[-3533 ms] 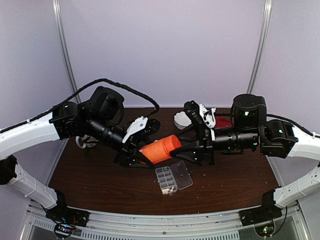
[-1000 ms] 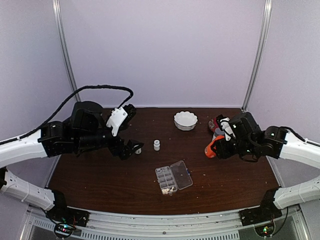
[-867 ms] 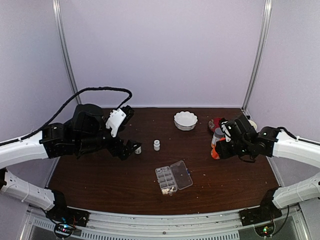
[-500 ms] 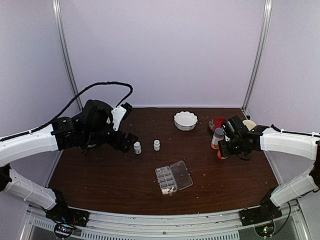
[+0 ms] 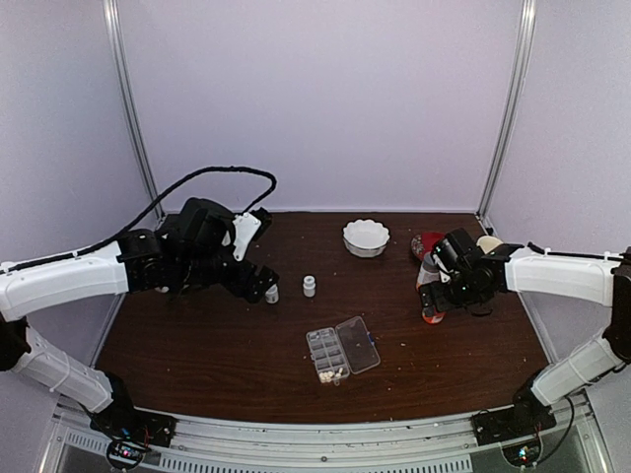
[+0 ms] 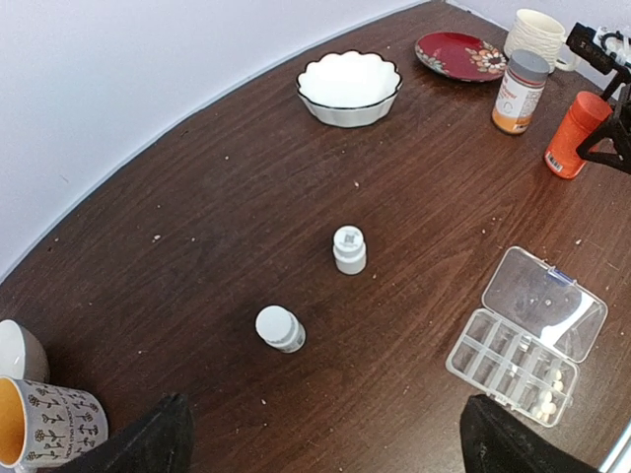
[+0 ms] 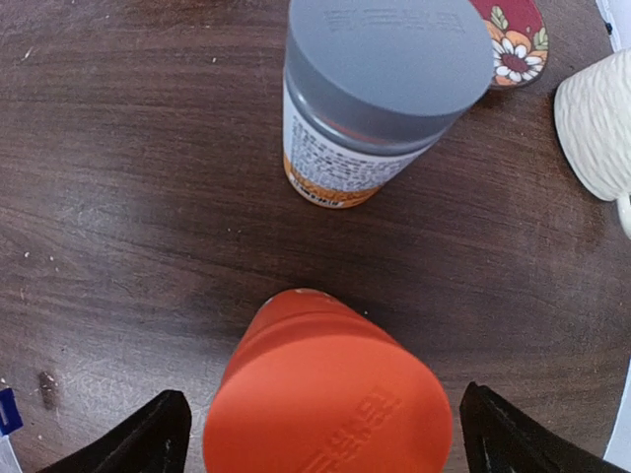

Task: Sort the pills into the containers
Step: Place the pill bottle at the center of the board, then pick up the pill bottle from the center of the board.

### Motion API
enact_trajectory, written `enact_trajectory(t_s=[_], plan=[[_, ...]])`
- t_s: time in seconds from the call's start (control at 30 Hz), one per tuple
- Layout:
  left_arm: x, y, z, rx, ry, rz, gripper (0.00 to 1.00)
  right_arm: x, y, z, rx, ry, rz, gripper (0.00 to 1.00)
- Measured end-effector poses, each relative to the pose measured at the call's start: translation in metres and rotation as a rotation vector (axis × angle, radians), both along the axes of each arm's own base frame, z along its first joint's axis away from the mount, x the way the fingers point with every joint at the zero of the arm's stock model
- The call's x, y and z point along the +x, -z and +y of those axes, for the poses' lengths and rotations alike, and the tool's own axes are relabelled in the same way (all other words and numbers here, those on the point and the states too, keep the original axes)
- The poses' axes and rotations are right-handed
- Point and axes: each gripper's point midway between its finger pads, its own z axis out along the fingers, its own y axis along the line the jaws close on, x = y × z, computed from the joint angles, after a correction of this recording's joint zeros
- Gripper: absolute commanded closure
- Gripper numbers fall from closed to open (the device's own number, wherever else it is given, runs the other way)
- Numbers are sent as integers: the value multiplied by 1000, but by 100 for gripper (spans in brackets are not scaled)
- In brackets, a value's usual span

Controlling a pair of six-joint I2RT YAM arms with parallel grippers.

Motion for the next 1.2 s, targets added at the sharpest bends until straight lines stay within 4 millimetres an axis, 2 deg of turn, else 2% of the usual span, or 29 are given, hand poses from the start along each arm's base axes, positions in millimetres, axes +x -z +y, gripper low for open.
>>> enact_trajectory(t_s=[0.13,0.4,0.53,0.57,0.67,0.93,1.07,1.2], plan=[[0,-1,-3,-8,17,-4,2,3,-15,-1,-11,4,-5,0],[1,-7,-10,-19,55,-41,2,30,-91,-1,2,51,-162,0],[1,-4,-12,-23,68,-46,3,40,-113,-2,3,59,-206,1],[1,-4,-12,-25,71,-47,3,44,-115,-3,2,64,-205,4],[1,-2,-14,-32,77,-51,2,62,-107,-9,10,89,-165,14],[0,1,-17,-45,89,-56,2,79,-67,-9,-10,98,-28,10],[0,-2,-20,-60,99,-60,2,80,-56,-6,-20,85,9,28],[-2,-1,-21,-64,108,-55,3,81,-50,-9,-7,92,30,29]])
